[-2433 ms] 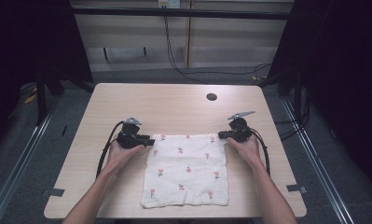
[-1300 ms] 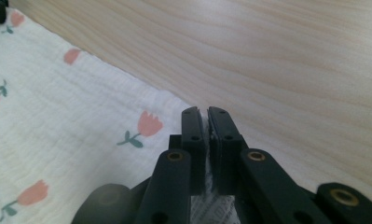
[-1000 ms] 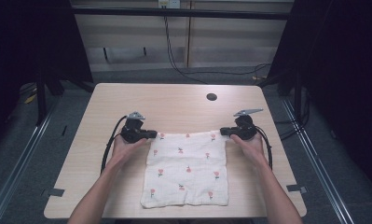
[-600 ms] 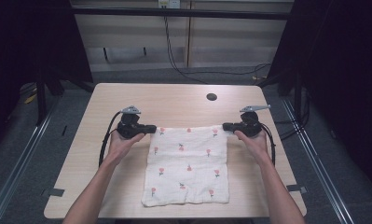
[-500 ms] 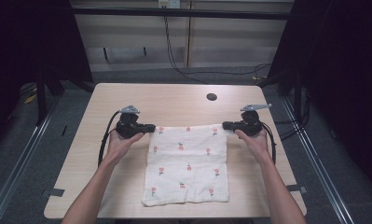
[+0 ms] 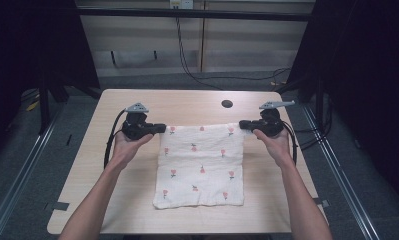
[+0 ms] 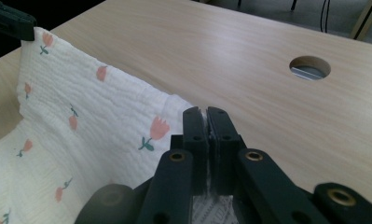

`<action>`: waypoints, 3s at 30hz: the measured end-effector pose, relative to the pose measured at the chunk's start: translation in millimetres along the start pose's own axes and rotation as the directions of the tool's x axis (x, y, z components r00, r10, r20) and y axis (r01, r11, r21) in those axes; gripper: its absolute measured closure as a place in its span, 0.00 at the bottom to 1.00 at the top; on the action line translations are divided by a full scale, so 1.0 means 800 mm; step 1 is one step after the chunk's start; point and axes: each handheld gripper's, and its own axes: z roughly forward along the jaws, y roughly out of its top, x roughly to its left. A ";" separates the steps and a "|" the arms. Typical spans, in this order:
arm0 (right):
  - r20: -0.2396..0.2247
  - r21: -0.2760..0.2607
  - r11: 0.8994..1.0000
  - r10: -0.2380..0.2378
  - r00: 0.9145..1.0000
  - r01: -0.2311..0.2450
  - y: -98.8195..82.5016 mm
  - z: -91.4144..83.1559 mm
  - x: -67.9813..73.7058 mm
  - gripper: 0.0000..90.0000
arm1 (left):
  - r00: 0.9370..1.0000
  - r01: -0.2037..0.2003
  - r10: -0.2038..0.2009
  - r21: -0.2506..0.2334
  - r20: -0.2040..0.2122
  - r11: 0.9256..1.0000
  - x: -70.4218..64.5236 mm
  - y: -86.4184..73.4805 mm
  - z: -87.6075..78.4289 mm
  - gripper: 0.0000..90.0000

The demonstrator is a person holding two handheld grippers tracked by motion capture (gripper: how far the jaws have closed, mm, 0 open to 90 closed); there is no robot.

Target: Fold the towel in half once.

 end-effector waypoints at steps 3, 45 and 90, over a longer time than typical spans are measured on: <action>0.005 -0.027 1.000 -0.007 1.000 0.007 0.008 -0.006 0.003 0.97 | 1.000 -0.007 0.007 -0.010 0.002 1.000 -0.004 0.005 -0.009 0.96; -0.078 0.007 0.997 -0.077 0.994 0.078 -0.057 -0.042 0.056 0.97 | 0.990 -0.106 0.111 -0.064 0.089 0.992 -0.067 -0.059 -0.053 0.95; -0.202 0.131 0.984 -0.094 0.975 0.122 -0.163 -0.068 0.121 0.84 | 0.973 -0.169 0.143 0.142 0.180 0.975 -0.118 -0.162 -0.068 0.89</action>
